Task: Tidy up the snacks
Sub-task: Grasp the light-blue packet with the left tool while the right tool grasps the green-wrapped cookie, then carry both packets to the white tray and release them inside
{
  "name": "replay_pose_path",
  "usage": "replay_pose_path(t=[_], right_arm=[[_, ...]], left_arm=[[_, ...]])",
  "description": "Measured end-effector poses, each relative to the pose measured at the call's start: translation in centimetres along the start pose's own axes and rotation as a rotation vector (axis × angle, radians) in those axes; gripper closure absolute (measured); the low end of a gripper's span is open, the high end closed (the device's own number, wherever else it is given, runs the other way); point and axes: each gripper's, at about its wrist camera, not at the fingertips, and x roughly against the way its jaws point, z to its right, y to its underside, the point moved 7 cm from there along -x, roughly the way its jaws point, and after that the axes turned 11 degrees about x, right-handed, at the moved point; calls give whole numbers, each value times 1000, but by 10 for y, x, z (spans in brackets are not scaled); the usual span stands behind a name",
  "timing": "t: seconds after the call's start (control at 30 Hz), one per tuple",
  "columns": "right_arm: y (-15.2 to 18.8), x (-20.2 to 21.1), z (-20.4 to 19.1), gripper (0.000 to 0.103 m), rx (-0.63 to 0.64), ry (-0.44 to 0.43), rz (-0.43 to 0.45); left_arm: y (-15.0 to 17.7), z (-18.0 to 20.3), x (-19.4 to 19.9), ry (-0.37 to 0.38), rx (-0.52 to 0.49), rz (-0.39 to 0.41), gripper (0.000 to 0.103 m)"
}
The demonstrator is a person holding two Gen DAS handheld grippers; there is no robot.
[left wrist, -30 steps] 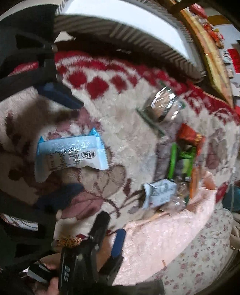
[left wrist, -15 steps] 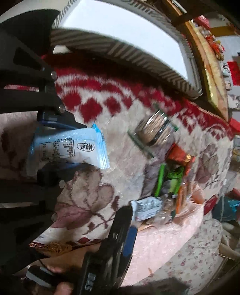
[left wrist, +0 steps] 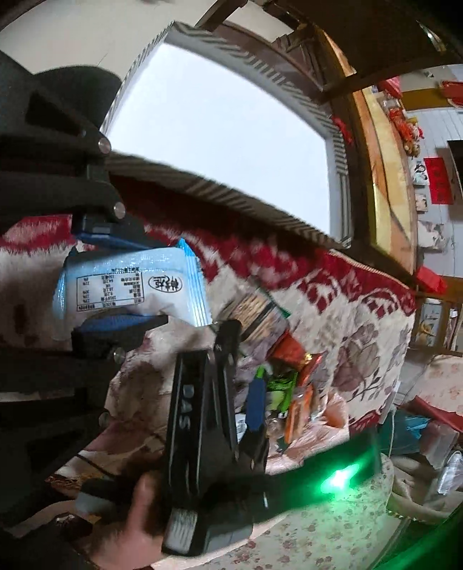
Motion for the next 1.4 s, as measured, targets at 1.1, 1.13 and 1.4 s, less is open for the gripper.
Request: replay_pose_path(t=[1.1, 1.13, 1.4], right_arm=[[-54, 7, -15, 52, 33, -64, 23], [-56, 8, -17, 52, 33, -69, 26], [-76, 5, -37, 52, 56, -102, 32]], left_arm=[[-73, -69, 18, -111, 99, 130, 69], [-75, -73, 16, -116, 107, 130, 69], [-88, -108, 2, -174, 161, 113, 69]])
